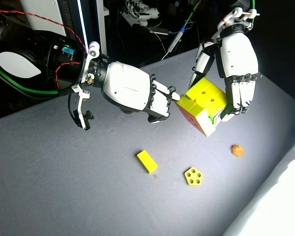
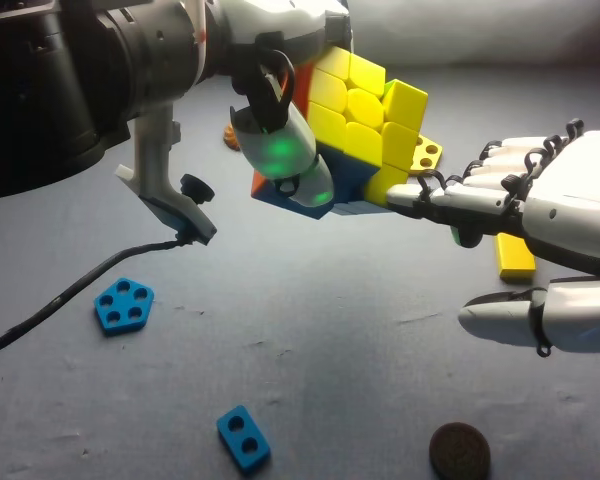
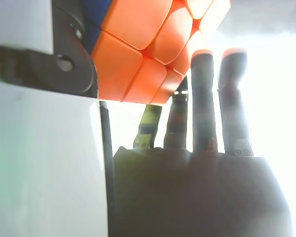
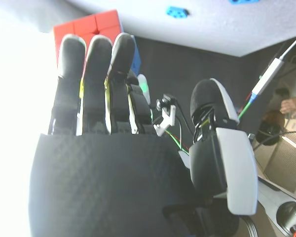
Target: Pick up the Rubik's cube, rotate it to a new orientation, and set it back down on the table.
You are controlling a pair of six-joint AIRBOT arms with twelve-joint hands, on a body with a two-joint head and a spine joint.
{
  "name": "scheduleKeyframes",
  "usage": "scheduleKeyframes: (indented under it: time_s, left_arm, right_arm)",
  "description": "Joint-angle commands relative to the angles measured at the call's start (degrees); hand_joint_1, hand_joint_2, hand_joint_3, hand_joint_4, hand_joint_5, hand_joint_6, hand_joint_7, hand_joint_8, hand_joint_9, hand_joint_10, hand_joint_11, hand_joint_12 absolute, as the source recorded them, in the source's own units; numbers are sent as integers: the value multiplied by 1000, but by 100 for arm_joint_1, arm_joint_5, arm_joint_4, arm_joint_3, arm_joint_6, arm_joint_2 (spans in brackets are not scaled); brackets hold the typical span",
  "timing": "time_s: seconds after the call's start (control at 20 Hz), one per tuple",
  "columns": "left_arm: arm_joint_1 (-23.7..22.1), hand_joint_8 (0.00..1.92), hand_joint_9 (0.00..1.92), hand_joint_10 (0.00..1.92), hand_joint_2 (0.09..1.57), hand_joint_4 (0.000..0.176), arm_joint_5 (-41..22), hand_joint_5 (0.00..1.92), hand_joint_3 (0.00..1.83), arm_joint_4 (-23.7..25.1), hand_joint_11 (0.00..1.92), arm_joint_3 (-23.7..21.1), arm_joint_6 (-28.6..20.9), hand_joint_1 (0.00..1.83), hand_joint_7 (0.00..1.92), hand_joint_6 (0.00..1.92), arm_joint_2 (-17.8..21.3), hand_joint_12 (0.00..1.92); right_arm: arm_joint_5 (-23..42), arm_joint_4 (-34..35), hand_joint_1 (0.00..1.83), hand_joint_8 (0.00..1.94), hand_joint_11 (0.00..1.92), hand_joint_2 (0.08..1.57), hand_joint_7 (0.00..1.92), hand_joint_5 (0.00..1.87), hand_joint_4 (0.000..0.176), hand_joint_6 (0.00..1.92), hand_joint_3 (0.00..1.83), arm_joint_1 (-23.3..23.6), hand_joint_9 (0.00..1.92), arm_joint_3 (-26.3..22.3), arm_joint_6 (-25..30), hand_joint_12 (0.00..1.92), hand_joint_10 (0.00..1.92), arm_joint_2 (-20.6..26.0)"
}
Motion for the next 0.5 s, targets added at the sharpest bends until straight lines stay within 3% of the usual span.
scheduleKeyframes:
  time_s: [0.0, 0.45]
  left_arm:
    - [-142, 1921, 314, 1921, 1428, 0, 353, 517, 0, 254, 355, 7, -88, 1016, 419, 1673, 44, 1921]
    - [-147, 1921, 322, 1921, 1435, 0, 352, 493, 2, 247, 374, 10, -88, 999, 418, 1714, 44, 1921]
  right_arm:
    - [450, 127, 190, 1197, 184, 1282, 312, 88, 0, 3, 0, 90, 253, 45, -57, 1921, 1738, -61]
    - [304, 438, 192, 1207, 173, 1283, 320, 79, 0, 5, 0, 286, 258, 223, -250, 1921, 1749, -334]
